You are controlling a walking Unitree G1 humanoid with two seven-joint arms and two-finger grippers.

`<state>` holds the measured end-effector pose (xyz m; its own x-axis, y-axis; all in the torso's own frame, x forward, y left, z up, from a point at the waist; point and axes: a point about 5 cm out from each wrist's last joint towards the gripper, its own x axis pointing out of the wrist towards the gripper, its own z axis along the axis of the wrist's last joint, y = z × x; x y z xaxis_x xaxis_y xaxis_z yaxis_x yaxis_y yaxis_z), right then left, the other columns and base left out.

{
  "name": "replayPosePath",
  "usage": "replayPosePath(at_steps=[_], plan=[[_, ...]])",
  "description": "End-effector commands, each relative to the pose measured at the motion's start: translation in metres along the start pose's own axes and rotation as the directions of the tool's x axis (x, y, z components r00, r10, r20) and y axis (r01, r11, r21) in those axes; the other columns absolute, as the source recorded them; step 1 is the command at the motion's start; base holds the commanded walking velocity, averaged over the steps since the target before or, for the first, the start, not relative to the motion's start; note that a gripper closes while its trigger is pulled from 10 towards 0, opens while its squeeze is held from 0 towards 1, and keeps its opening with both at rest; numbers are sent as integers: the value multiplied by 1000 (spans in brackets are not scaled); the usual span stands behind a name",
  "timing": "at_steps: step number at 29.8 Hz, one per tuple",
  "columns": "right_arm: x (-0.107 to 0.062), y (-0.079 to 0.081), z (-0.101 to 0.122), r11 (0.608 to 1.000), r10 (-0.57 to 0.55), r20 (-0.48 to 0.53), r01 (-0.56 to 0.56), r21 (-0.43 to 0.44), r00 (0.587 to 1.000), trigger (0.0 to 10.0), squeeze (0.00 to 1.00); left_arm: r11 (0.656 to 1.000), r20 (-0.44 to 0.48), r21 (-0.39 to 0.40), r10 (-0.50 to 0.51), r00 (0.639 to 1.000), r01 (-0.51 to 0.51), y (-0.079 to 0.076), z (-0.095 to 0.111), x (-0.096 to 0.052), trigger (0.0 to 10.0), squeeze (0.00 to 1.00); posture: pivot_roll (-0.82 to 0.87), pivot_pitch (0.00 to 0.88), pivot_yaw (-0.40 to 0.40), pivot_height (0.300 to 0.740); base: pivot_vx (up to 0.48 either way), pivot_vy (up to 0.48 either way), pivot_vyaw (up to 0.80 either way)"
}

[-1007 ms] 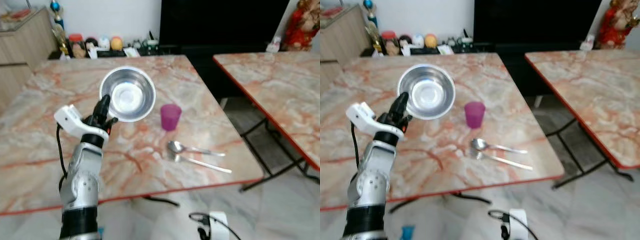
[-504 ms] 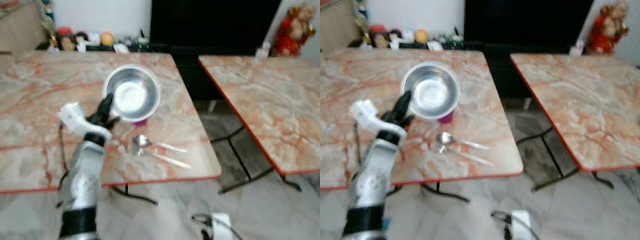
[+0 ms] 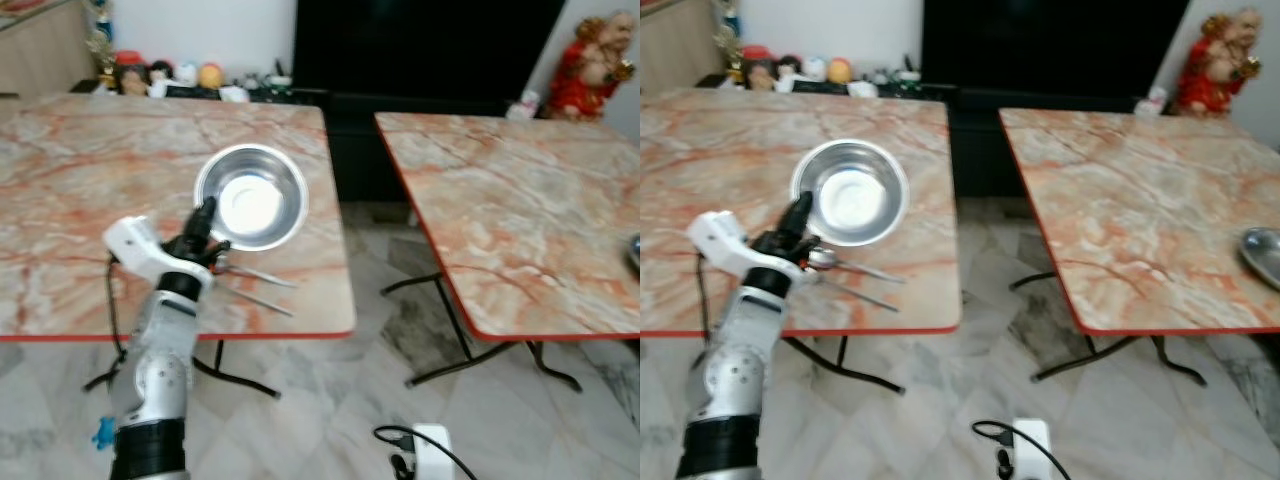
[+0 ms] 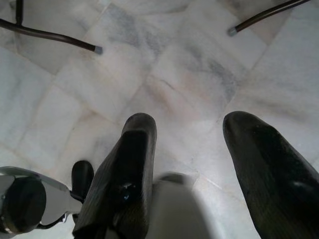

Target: Setting the table

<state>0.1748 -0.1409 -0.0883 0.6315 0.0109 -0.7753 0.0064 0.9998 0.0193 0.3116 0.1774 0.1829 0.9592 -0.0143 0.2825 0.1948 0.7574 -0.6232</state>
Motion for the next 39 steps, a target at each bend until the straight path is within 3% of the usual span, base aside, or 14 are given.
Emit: replayPosePath(at_steps=[1, 12, 15, 32, 39], plan=[[-1, -9, -3, 1000, -25, -12, 25, 2, 1000, 10000, 0, 999, -6, 0, -43, 999, 43, -12, -2, 3, 10000, 0, 132, 0, -58, 728, 0, -472, 0], [-1, -9, -2, 999, -17, -11, 16, -41, 1000, 10000, 0, 999, -19, 1, -46, 999, 46, -13, -6, 3, 10000, 0, 128, 0, -56, 728, 0, -472, 197], [-1, -8, -4, 1000, -17, -16, 17, 4, 1000, 10000, 0, 999, -23, 4, -44, 999, 44, -13, -7, 3, 10000, 0, 127, 0, -57, 728, 0, -472, 267], [-2, -7, -8, 1000, -18, -21, 18, 0, 1000, 10000, 0, 999, -44, 8, -48, 998, 48, -9, -11, -1, 10000, 0, 124, 0, -51, 728, 0, -472, 0], [-2, -6, -7, 1000, -23, -14, 23, 5, 1000, 10000, 0, 981, -134, 138, -116, 984, 134, -3, -8, -2, 10000, 0, 121, 0, -35, 728, 0, -472, 0]])
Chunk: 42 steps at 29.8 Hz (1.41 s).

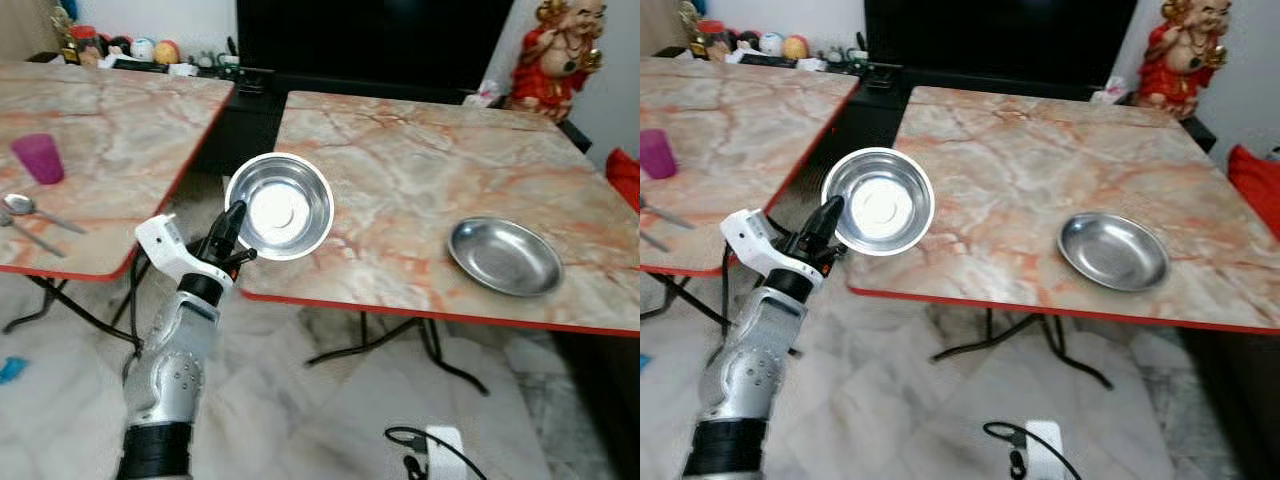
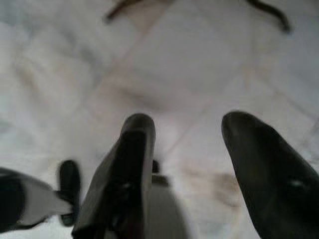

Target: Setting the table

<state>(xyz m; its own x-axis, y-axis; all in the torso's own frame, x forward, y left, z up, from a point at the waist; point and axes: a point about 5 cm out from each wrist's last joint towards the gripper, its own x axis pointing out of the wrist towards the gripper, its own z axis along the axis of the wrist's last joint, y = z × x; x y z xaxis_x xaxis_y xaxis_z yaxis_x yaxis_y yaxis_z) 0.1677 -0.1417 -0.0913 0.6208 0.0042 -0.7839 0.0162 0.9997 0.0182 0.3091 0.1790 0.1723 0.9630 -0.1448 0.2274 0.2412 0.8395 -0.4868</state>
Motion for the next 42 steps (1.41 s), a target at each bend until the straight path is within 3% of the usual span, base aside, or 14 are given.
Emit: replayPosePath(at_steps=[1, 6, 10, 24, 30, 42], plan=[[0, -6, 0, 1000, -19, 1, 19, 1, 1000, 10000, 0, 997, -17, 36, -65, 998, 65, -7, 3, 3, 10000, 0, 123, 0, -36, 728, 0, -469, 0], [0, -7, 2, 1000, -29, 5, 29, 9, 1000, 10000, 0, 980, -74, 166, -98, 992, 109, 6, 15, -1, 10000, 0, 138, 0, -38, 728, 0, -469, 0], [0, -8, 2, 999, -31, 5, 31, 11, 999, 10000, 0, 973, -86, 198, -103, 991, 118, 11, 21, -2, 10000, 0, 141, 0, -43, 728, 0, -469, 0], [1, -8, 3, 999, -37, 10, 36, 14, 999, 10000, 0, 977, -99, 189, -80, 992, 98, 14, 14, -5, 10000, 0, 131, 0, -46, 728, 0, -454, 0], [1, -7, 4, 999, -38, 11, 37, 14, 999, 10000, 0, 975, -127, 208, -57, 990, 83, 17, 10, -6, 10000, 0, 130, 0, -46, 728, 0, 0, 0], [1, -7, 4, 999, -35, 7, 35, 29, 999, 10000, 0, 985, -103, 161, -44, 994, 61, 17, 10, -5, 10000, 0, 131, 0, -47, 728, 0, 0, -129]])
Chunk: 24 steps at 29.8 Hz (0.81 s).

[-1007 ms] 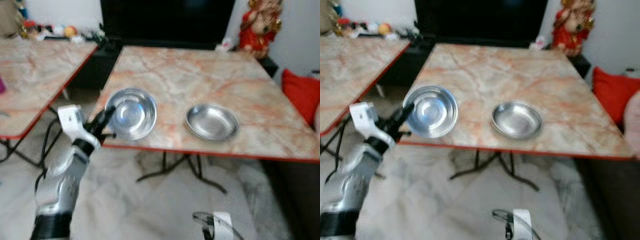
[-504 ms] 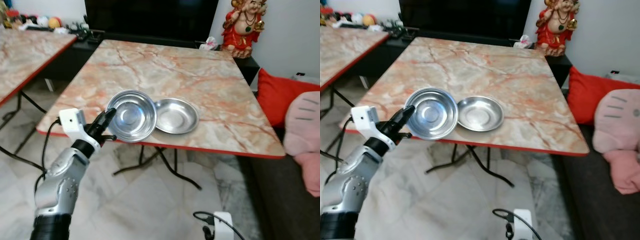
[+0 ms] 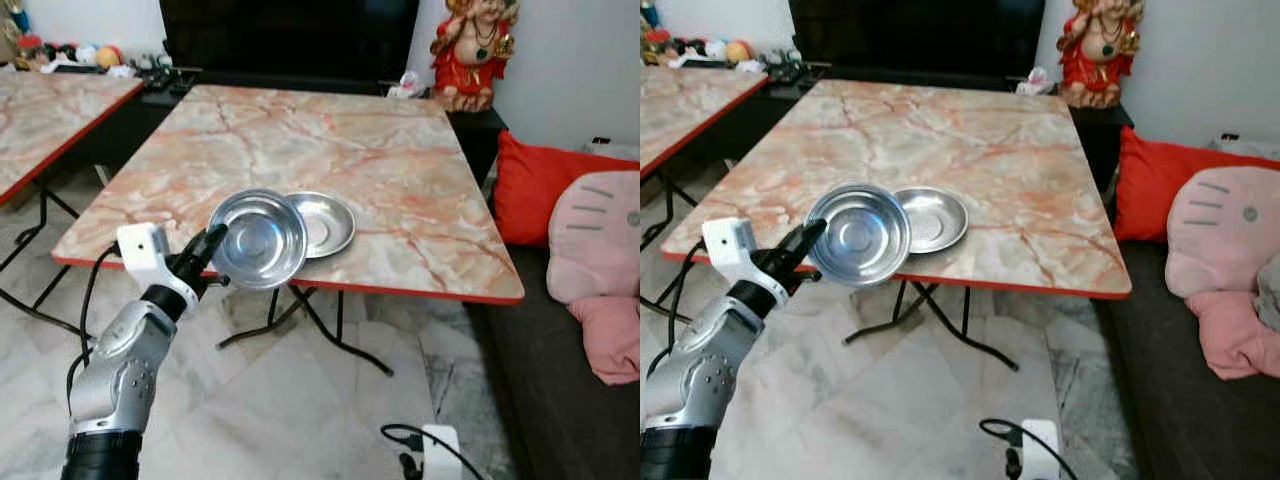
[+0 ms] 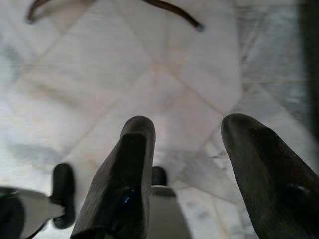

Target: Setting the table

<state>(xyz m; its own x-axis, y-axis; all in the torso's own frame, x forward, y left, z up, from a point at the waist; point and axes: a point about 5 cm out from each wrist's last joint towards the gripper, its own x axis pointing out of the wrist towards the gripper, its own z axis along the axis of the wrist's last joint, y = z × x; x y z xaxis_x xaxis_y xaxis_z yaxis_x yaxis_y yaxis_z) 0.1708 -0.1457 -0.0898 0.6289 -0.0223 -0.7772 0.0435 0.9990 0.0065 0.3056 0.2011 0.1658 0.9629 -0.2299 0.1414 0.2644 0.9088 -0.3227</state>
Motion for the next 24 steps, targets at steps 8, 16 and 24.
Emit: replayPosePath(at_steps=[8, 16, 24], plan=[[0, -3, 0, 1000, -5, -6, 5, 6, 1000, 10000, 0, 999, 31, -26, -20, 999, 21, -3, 8, 5, 10000, 0, 132, 0, -47, 728, 0, 0, -765], [0, -4, 1, 1000, -12, 2, 12, -6, 1000, 10000, 0, 999, 34, -40, -20, 999, 22, -4, 8, 5, 10000, 0, 135, 0, -51, 728, 0, 0, -353], [0, -4, 2, 1000, -13, 11, 13, 3, 1000, 10000, 0, 998, 40, -51, -18, 999, 20, -6, 7, 3, 10000, 0, 137, 0, -53, 728, 259, 0, 0]])
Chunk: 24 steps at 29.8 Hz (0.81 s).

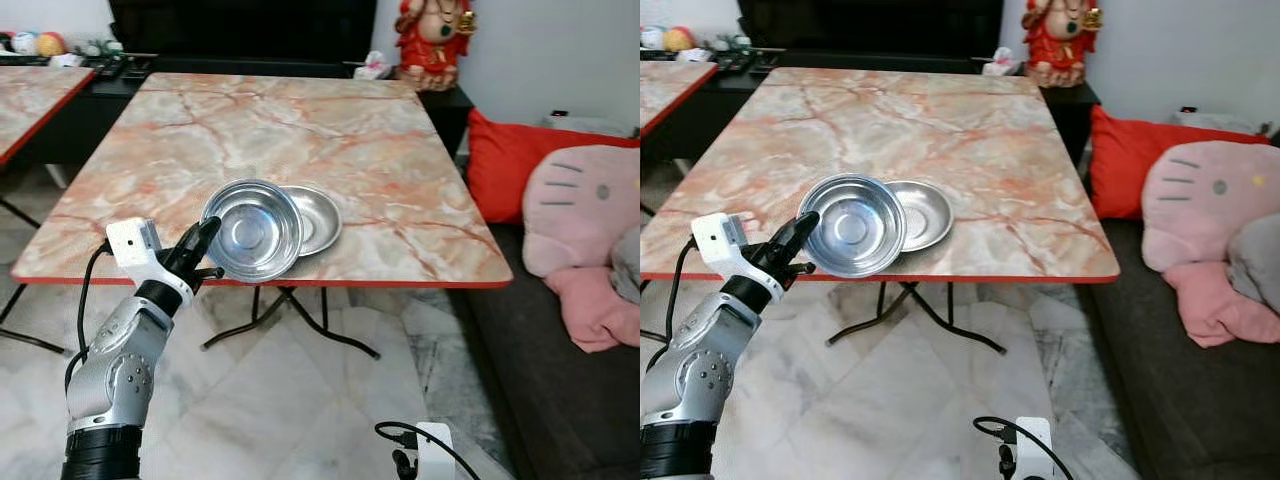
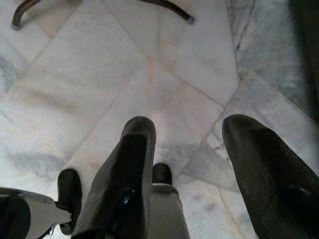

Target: Setting the table

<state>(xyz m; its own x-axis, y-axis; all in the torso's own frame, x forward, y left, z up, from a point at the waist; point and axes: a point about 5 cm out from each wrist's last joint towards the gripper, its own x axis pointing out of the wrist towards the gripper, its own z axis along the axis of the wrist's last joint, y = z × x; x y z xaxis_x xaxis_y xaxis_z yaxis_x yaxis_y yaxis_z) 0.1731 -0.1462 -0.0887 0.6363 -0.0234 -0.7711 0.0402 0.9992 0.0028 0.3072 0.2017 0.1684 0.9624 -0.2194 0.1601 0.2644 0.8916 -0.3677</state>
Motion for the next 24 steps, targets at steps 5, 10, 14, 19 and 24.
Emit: replayPosePath(at_steps=[5, 10, 14, 19, 24], plan=[[0, -3, -1, 1000, -10, -3, 10, 14, 1000, 10000, 0, 1000, 20, -5, -20, 1000, 20, -6, 4, 2, 10000, 0, 137, 0, -53, 728, 314, 0, -383], [0, -3, -1, 1000, -9, 7, 9, 5, 1000, 10000, 0, 1000, 23, -12, -17, 1000, 18, -5, 5, 2, 10000, 0, 137, 0, -53, 728, 316, 0, -151], [0, -3, 0, 1000, -11, 9, 11, 6, 1000, 10000, 0, 1000, 24, -16, -18, 1000, 19, -6, 5, 2, 10000, 0, 138, 0, -54, 728, 318, 0, 0], [0, -3, 0, 1000, -8, 9, 8, 5, 1000, 10000, 0, 1000, 27, -16, -21, 999, 21, -7, 5, 2, 10000, 0, 140, 0, -55, 728, 317, 0, 0], [0, -3, 0, 1000, -7, 7, 7, 3, 1000, 10000, 0, 999, 24, -19, -28, 999, 28, -8, 4, 2, 10000, 0, 139, 0, -56, 728, 320, 0, 0]])
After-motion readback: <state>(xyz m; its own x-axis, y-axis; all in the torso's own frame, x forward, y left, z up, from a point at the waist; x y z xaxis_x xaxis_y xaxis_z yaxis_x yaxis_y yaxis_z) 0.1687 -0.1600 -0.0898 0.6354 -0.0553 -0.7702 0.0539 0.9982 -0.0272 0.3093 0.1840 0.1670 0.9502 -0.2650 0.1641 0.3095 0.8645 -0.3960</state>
